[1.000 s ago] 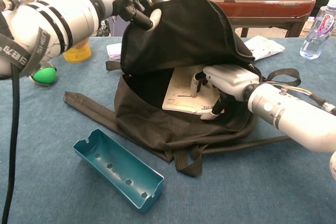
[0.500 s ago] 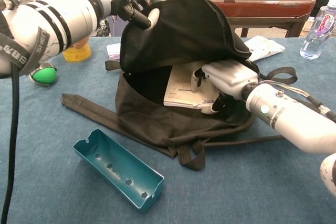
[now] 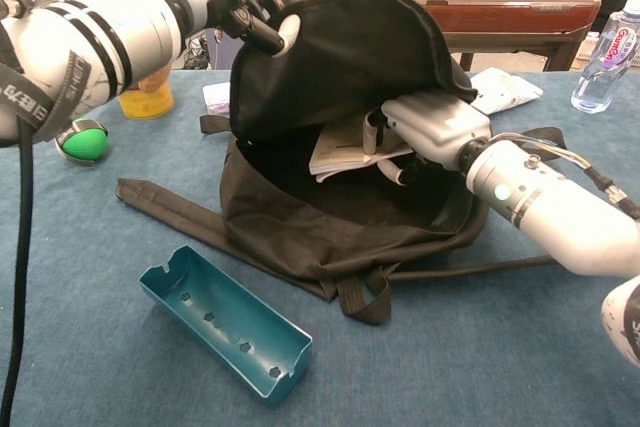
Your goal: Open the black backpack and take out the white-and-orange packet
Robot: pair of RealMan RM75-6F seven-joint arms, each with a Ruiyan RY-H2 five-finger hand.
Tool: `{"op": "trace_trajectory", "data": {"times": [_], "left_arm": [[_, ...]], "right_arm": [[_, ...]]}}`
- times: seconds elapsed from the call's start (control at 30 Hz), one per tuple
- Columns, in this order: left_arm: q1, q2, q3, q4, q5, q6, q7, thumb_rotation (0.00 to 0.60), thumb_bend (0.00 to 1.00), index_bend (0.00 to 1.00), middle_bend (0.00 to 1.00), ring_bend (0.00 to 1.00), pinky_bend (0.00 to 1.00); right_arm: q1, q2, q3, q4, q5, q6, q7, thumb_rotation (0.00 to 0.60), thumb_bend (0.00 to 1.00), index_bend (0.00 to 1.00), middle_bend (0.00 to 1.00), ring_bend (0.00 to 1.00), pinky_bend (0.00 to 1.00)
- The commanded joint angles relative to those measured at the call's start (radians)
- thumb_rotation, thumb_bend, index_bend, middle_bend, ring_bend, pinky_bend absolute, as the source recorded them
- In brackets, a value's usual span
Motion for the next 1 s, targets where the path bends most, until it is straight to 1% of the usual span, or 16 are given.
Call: {"op": "trace_trajectory", "data": {"times": [0.03, 0.2, 0.37, 0.5, 0.57, 0.73, 0.83, 1.0], "left_arm": [[0.0, 0.001, -0.001, 0.001, 0.0, 0.001, -0.002, 0.6, 0.63, 0.72, 0.37, 0.32, 0.26], [0.0, 0.004, -0.003, 0.0, 0.002, 0.003, -0.003, 0.6, 0.63, 0.72, 0.37, 0.32, 0.26], [0.002, 0.01, -0.007, -0.004, 0.001, 0.008, -0.007, 0.6, 0.63, 0.71, 0.37, 0.32, 0.26], [0.006, 0.016, -0.005, -0.009, 0.0, 0.009, -0.009, 0.6, 0.63, 0.71, 0.37, 0.32, 0.26], [0.008, 0.019, -0.003, -0.011, 0.0, 0.01, -0.01, 0.6, 0.63, 0.71, 0.37, 0.32, 0.26], [0.014, 0.03, 0.002, -0.017, 0.005, 0.011, -0.014, 0.6, 0.63, 0.7, 0.37, 0.32, 0.26], [0.019, 0.039, 0.002, -0.022, -0.001, 0.01, -0.014, 0.6, 0.63, 0.7, 0.37, 0.32, 0.26], [0.02, 0.046, 0.0, -0.027, -0.01, 0.011, -0.011, 0.6, 0.62, 0.7, 0.37, 0.32, 0.26]], "right_arm": [[0.003, 0.0, 0.004, 0.007, -0.001, 0.006, -0.007, 0.6, 0.43, 0.47, 0.4, 0.28, 0.3], [0.011, -0.007, 0.007, 0.037, -0.009, 0.027, -0.033, 0.6, 0.45, 0.59, 0.46, 0.34, 0.32], [0.019, -0.003, -0.007, 0.059, -0.044, 0.065, -0.025, 0.6, 0.46, 0.72, 0.55, 0.44, 0.41], [0.013, 0.018, -0.028, 0.036, -0.079, 0.107, -0.004, 0.6, 0.47, 0.77, 0.59, 0.5, 0.45], [0.004, 0.037, -0.043, 0.006, -0.102, 0.137, 0.004, 0.6, 0.48, 0.78, 0.6, 0.52, 0.47], [-0.022, 0.103, -0.075, -0.11, -0.155, 0.213, 0.009, 0.6, 0.48, 0.81, 0.63, 0.56, 0.49], [-0.044, 0.173, -0.093, -0.234, -0.188, 0.256, -0.002, 0.6, 0.48, 0.81, 0.64, 0.56, 0.49], [-0.077, 0.293, -0.122, -0.432, -0.232, 0.296, -0.043, 0.6, 0.48, 0.82, 0.65, 0.58, 0.5]]}}
